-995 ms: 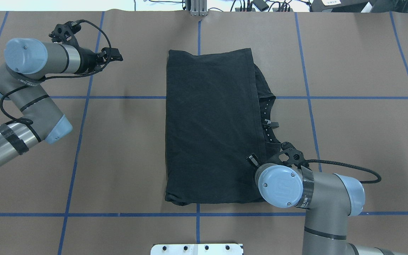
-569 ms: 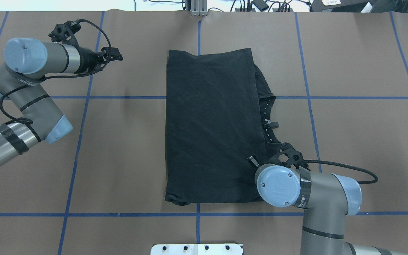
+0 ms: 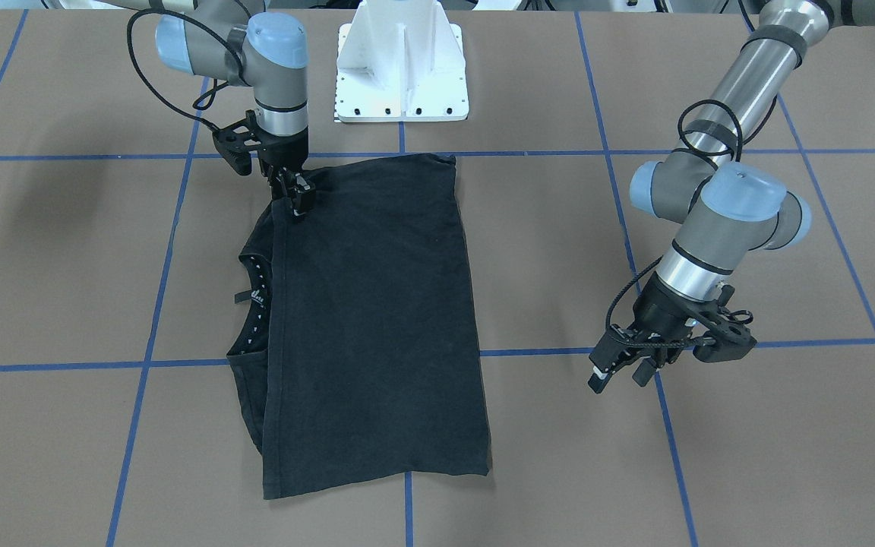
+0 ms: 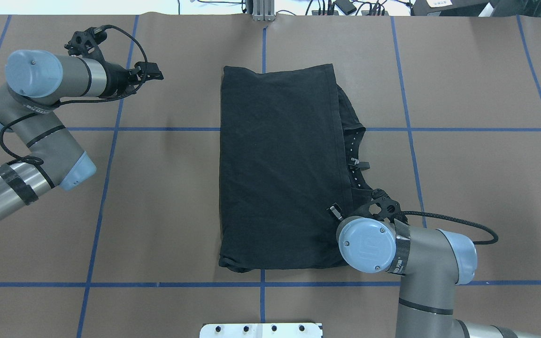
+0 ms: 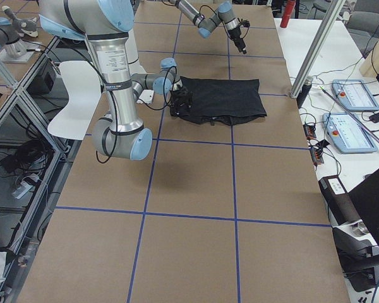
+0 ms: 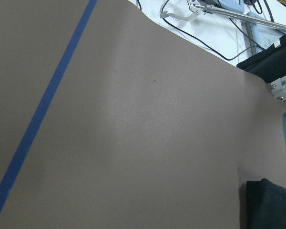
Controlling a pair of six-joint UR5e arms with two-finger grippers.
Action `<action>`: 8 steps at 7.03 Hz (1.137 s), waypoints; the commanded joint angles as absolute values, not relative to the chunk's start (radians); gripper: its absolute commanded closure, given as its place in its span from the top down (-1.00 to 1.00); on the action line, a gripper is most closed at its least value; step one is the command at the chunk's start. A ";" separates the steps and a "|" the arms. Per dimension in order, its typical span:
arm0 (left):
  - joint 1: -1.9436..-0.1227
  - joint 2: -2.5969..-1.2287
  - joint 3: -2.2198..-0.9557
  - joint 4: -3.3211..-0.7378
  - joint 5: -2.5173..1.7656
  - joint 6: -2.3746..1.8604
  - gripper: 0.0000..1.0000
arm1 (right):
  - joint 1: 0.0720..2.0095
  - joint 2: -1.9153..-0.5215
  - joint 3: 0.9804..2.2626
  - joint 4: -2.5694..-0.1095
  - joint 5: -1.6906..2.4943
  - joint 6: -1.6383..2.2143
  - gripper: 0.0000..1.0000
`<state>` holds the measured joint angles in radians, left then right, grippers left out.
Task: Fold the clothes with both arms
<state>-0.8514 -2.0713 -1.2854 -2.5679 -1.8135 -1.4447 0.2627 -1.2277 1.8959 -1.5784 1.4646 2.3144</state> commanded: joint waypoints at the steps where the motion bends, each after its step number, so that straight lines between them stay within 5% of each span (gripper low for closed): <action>1: -0.851 -2.069 -1.292 -2.568 -1.815 -1.445 0.94 | 0.274 -1.224 1.902 -1.568 1.470 2.310 -1.00; 8: -0.853 -2.066 -1.313 -2.569 -1.816 -1.465 0.94 | 0.319 -1.226 1.928 -1.539 1.546 2.295 -1.00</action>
<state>-0.8519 -2.0682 -1.2982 -2.5683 -1.8151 -1.4525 0.3173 -1.2256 1.9127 -1.5324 1.5358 2.2950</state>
